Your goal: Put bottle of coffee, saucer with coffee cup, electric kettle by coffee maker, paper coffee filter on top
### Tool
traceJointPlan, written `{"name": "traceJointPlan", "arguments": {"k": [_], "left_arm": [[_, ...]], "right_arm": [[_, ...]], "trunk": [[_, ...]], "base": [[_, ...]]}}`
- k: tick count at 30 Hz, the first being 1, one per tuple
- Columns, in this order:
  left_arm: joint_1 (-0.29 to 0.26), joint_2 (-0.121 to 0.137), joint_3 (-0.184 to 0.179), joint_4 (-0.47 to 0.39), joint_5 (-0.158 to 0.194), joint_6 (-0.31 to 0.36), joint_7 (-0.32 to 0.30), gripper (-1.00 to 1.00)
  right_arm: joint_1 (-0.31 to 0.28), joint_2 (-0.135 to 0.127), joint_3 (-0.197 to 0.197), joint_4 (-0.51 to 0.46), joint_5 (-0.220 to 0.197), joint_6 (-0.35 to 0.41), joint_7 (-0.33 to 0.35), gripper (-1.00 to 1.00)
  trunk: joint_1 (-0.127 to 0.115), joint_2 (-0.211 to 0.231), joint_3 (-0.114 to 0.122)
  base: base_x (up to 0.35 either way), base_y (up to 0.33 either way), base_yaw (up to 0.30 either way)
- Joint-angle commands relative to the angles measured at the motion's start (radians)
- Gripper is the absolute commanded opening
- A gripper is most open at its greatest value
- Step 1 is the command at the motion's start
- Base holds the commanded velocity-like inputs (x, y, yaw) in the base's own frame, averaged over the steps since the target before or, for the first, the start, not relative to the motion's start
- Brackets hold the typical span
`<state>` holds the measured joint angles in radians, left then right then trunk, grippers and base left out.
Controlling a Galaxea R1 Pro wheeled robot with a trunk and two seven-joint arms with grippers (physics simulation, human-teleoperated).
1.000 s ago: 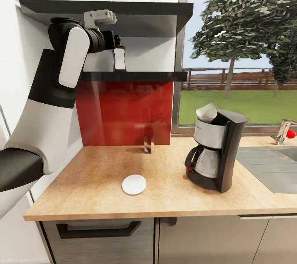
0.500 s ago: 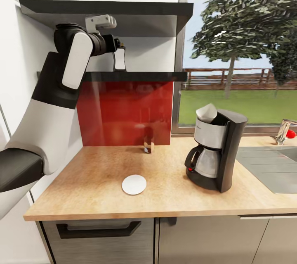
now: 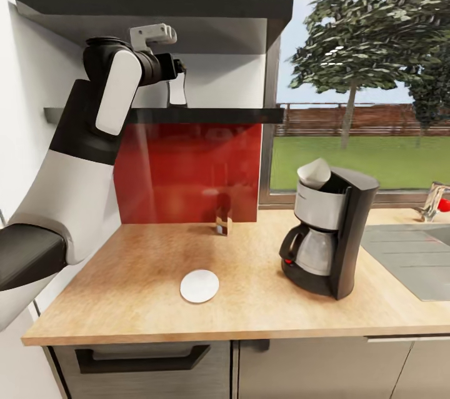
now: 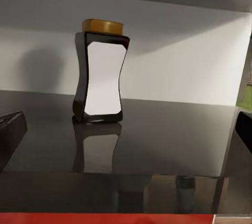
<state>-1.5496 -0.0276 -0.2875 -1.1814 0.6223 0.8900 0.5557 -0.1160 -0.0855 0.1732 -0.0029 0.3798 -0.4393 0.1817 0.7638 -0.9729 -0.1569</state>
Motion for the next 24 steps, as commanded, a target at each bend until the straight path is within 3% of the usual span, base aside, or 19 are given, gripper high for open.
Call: {"name": "traceJointPlan", "arguments": {"k": [1,19,24], "left_arm": [[-0.001,0.000,-0.001,0.000,0.011,0.001,0.010,1.00],[-0.001,0.000,-0.005,0.003,0.010,0.000,0.020,1.00],[-0.001,0.000,-0.024,0.004,0.009,0.001,0.021,1.00]], "right_arm": [[-0.001,0.000,0.008,0.000,-0.007,-0.002,0.003,1.00],[-0.001,0.000,0.008,0.000,-0.008,-0.002,0.003,1.00],[-0.001,0.000,0.008,0.000,-0.008,-0.002,0.003,1.00]], "trunk": [[0.001,-0.001,-0.002],[0.001,-0.001,-0.002],[0.001,-0.001,-0.002]], "base": [[0.152,-0.111,0.000],[0.065,-0.053,0.000],[0.002,-0.002,0.000]]}}
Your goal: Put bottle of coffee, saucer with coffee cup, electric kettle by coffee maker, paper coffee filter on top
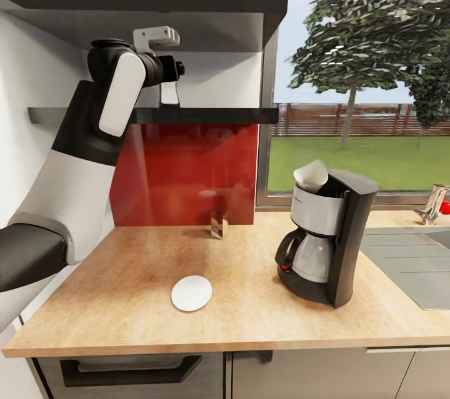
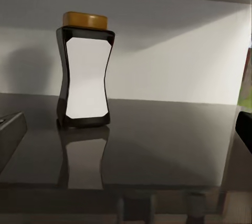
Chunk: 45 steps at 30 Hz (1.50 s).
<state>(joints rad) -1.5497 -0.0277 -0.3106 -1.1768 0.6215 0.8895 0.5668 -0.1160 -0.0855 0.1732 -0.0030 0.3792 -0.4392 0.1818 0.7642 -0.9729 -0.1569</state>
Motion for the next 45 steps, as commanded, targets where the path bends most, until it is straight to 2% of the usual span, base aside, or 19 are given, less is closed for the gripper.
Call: {"name": "traceJointPlan", "arguments": {"k": [1,5,7,13,45], "left_arm": [[-0.001,0.000,-0.006,0.000,0.010,0.001,0.011,1.00],[-0.001,0.001,-0.024,0.002,0.009,0.002,0.022,1.00],[-0.001,0.001,-0.061,0.001,0.009,0.002,0.082,1.00],[-0.001,0.002,-0.102,0.001,0.009,0.002,0.153,1.00],[-0.001,0.005,-0.107,0.001,0.009,0.003,0.164,1.00]], "right_arm": [[-0.001,0.000,0.008,0.000,-0.007,-0.003,0.003,1.00],[-0.001,0.000,0.008,0.000,-0.007,-0.003,0.003,1.00],[-0.001,0.000,0.008,0.000,-0.007,-0.003,0.003,1.00],[-0.001,0.000,0.008,0.000,-0.008,-0.003,0.003,1.00],[-0.001,0.000,0.008,0.000,-0.007,-0.003,0.003,1.00]], "trunk": [[0.000,-0.001,-0.002],[0.000,-0.001,-0.002],[0.000,-0.001,-0.002],[0.000,-0.001,-0.002],[0.000,-0.001,-0.002]], "base": [[0.001,-0.001,0.000],[0.000,0.000,0.000],[0.000,0.000,0.000],[0.000,0.000,0.000],[0.087,0.012,0.000]]}}
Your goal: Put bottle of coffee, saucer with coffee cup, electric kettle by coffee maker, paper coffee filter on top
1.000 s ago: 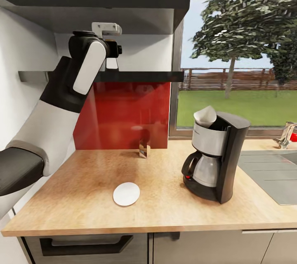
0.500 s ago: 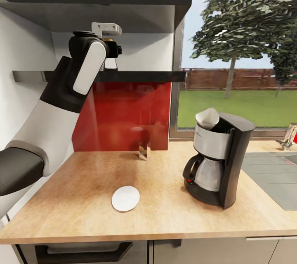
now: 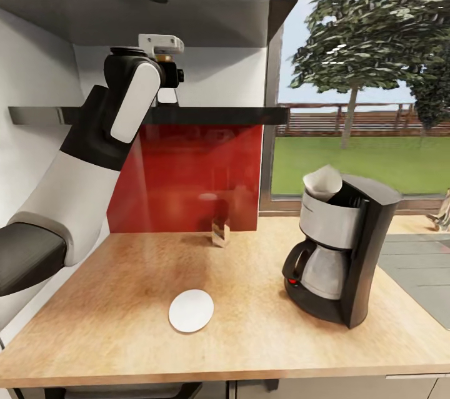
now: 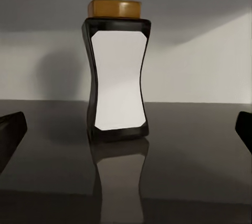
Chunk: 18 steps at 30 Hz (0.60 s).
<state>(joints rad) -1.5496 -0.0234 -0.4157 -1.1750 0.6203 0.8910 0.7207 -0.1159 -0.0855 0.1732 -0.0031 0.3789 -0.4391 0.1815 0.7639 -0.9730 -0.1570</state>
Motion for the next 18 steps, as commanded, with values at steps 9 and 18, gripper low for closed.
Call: {"name": "traceJointPlan", "arguments": {"k": [9,18], "left_arm": [[-0.001,0.001,-0.001,-0.007,0.010,0.003,0.012,1.00],[-0.001,0.002,-0.001,-0.010,0.010,0.003,0.012,1.00]], "right_arm": [[-0.001,0.000,0.009,0.000,-0.006,-0.001,0.003,1.00],[-0.001,0.000,0.095,0.002,0.005,-0.001,-0.001,1.00]], "trunk": [[0.000,-0.001,-0.002],[0.000,-0.001,-0.002]], "base": [[0.055,0.032,0.000],[0.093,0.077,0.000]]}}
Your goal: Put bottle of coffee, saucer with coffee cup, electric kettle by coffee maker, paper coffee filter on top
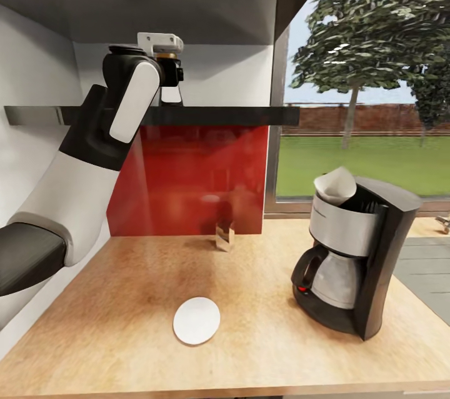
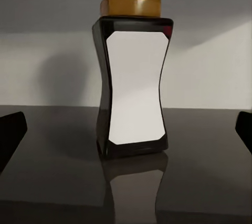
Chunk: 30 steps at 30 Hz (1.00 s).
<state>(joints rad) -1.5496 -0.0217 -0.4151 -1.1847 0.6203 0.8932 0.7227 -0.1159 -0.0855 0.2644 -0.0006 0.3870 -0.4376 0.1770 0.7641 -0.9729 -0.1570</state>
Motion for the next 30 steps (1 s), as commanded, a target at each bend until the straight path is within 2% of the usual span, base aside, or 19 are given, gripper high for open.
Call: {"name": "traceJointPlan", "arguments": {"k": [1,6,25,30], "left_arm": [[-0.001,0.000,-0.001,0.000,0.010,0.001,0.010,1.00],[-0.001,-0.001,-0.002,0.000,0.010,0.001,0.011,1.00],[-0.001,-0.001,-0.003,0.004,0.010,0.001,0.009,1.00],[-0.001,-0.001,-0.002,0.001,0.010,0.001,0.009,1.00]], "right_arm": [[-0.001,0.000,0.009,0.000,-0.002,-0.003,0.003,1.00],[-0.001,0.000,0.027,0.001,0.000,-0.003,0.001,1.00],[-0.001,0.000,0.032,0.001,0.002,-0.003,0.001,1.00],[-0.001,0.000,0.032,0.001,0.003,-0.003,0.001,1.00]], "trunk": [[0.000,-0.001,-0.002],[0.000,-0.001,-0.002],[0.000,-0.001,-0.002],[0.000,-0.001,-0.002]], "base": [[0.022,0.018,0.000],[0.108,0.071,0.000],[0.068,0.001,0.000],[0.182,-0.002,0.000]]}}
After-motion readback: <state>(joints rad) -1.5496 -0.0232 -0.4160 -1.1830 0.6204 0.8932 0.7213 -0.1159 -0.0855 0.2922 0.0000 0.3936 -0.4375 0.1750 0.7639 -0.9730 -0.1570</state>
